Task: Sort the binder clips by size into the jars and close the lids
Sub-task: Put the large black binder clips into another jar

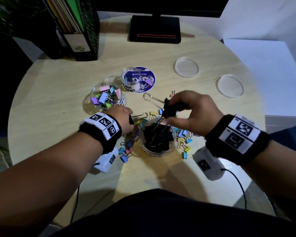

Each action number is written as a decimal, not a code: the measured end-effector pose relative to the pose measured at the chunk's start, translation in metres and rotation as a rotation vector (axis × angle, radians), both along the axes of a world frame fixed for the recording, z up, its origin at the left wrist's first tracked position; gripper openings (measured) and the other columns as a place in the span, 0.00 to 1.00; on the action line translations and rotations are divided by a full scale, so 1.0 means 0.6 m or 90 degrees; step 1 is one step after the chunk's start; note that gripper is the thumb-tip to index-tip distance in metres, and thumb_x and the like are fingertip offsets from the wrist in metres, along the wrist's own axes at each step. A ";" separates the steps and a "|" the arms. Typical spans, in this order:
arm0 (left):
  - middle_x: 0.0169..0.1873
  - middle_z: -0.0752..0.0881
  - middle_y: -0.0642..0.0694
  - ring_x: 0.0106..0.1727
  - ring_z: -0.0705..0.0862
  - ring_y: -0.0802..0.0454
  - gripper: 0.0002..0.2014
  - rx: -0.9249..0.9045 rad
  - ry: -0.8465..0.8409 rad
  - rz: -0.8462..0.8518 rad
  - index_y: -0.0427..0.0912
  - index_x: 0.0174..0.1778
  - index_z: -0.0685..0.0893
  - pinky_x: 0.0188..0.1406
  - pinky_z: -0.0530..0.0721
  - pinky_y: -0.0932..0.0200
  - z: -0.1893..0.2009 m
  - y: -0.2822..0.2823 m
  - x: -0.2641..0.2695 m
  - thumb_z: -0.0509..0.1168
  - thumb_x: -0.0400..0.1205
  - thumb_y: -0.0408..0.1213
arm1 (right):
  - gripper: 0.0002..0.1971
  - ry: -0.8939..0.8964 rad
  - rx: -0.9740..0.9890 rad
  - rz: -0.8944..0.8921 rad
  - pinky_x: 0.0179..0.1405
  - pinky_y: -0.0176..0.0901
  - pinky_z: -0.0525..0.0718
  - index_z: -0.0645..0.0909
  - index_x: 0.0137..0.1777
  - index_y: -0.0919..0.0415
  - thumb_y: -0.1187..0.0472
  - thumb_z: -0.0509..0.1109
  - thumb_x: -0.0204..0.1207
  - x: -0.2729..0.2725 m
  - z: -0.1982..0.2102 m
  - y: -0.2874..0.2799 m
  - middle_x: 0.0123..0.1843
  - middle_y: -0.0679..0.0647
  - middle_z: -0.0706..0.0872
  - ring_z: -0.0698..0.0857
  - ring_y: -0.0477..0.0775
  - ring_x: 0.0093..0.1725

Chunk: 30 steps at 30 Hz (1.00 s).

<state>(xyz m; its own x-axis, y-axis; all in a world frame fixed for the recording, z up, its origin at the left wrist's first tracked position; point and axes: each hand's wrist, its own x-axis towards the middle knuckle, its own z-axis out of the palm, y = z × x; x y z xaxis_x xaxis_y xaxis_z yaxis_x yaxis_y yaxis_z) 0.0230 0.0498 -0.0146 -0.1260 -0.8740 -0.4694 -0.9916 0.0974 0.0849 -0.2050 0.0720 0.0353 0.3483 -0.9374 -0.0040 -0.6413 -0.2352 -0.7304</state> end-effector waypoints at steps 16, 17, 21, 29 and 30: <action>0.57 0.85 0.46 0.55 0.83 0.48 0.24 -0.068 0.165 0.180 0.48 0.64 0.80 0.53 0.83 0.58 0.025 0.034 0.025 0.73 0.71 0.46 | 0.22 0.304 0.002 0.160 0.57 0.41 0.74 0.81 0.61 0.55 0.52 0.76 0.67 0.027 -0.035 0.061 0.60 0.51 0.83 0.77 0.56 0.62; 0.56 0.85 0.47 0.54 0.84 0.48 0.24 -0.074 0.208 0.205 0.48 0.63 0.81 0.53 0.84 0.57 0.031 0.038 0.027 0.74 0.70 0.45 | 0.22 0.303 -0.004 0.157 0.58 0.43 0.74 0.82 0.61 0.55 0.52 0.76 0.67 0.027 -0.037 0.061 0.61 0.52 0.82 0.76 0.57 0.62; 0.47 0.85 0.55 0.51 0.84 0.58 0.21 -0.098 0.412 0.228 0.52 0.56 0.84 0.53 0.82 0.61 0.049 0.058 0.020 0.78 0.67 0.39 | 0.21 0.329 -0.007 0.132 0.61 0.47 0.74 0.84 0.59 0.52 0.49 0.77 0.65 0.023 -0.041 0.057 0.64 0.53 0.79 0.74 0.58 0.63; 0.54 0.84 0.56 0.56 0.82 0.56 0.23 -0.054 0.428 -0.001 0.54 0.55 0.86 0.63 0.78 0.59 0.059 0.080 -0.016 0.79 0.63 0.37 | 0.17 0.336 0.005 0.092 0.46 0.38 0.70 0.84 0.59 0.55 0.52 0.72 0.71 0.013 -0.035 0.048 0.52 0.54 0.82 0.82 0.56 0.53; 0.55 0.83 0.55 0.57 0.82 0.56 0.23 -0.054 0.397 -0.024 0.52 0.56 0.86 0.63 0.77 0.61 0.057 0.081 -0.021 0.78 0.64 0.37 | 0.16 0.319 0.006 0.076 0.44 0.37 0.69 0.84 0.58 0.56 0.54 0.72 0.70 0.012 -0.035 0.049 0.48 0.54 0.82 0.82 0.56 0.50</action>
<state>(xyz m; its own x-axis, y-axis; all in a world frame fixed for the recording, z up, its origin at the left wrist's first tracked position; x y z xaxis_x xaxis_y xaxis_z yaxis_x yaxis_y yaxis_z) 0.0106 0.0984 0.0193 -0.3848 -0.8946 -0.2273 -0.7538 0.1624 0.6368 -0.1979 0.1012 0.0144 0.4064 -0.8900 -0.2067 -0.8821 -0.3231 -0.3428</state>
